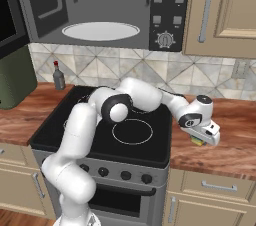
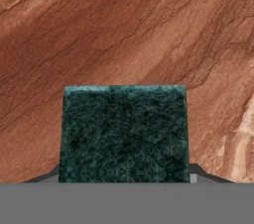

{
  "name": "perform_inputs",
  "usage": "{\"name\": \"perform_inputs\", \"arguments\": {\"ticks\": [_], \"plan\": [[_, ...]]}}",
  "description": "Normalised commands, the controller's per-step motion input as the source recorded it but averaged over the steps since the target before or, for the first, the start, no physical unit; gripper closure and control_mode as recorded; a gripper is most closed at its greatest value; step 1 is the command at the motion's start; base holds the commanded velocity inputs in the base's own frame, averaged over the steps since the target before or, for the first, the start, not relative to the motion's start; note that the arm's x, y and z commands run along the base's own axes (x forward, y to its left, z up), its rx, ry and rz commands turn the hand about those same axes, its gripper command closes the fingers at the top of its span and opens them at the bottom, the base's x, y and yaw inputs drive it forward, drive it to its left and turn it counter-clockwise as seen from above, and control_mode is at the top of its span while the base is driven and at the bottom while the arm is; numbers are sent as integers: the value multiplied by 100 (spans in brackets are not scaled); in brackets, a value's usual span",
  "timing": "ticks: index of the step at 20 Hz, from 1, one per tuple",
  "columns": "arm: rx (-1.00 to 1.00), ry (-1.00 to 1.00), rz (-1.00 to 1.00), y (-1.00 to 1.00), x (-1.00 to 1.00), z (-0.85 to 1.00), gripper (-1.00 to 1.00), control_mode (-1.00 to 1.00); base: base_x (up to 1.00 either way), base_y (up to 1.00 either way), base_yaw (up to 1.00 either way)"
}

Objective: Place the sponge inside the microwave to prepare for sanitizing.

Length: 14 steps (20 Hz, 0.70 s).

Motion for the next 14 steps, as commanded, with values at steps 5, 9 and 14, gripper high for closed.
{"name": "perform_inputs", "arguments": {"ticks": [5, 9, 14], "plan": [[0, 0, 0, 3, 0, 4, 100, -100, 0, 0, 0], [0, -3, 0, 8, -17, 29, 100, -100, 0, 0, 0], [-5, -6, 0, 15, -35, 39, 100, -100, 0, 0, 0]]}}
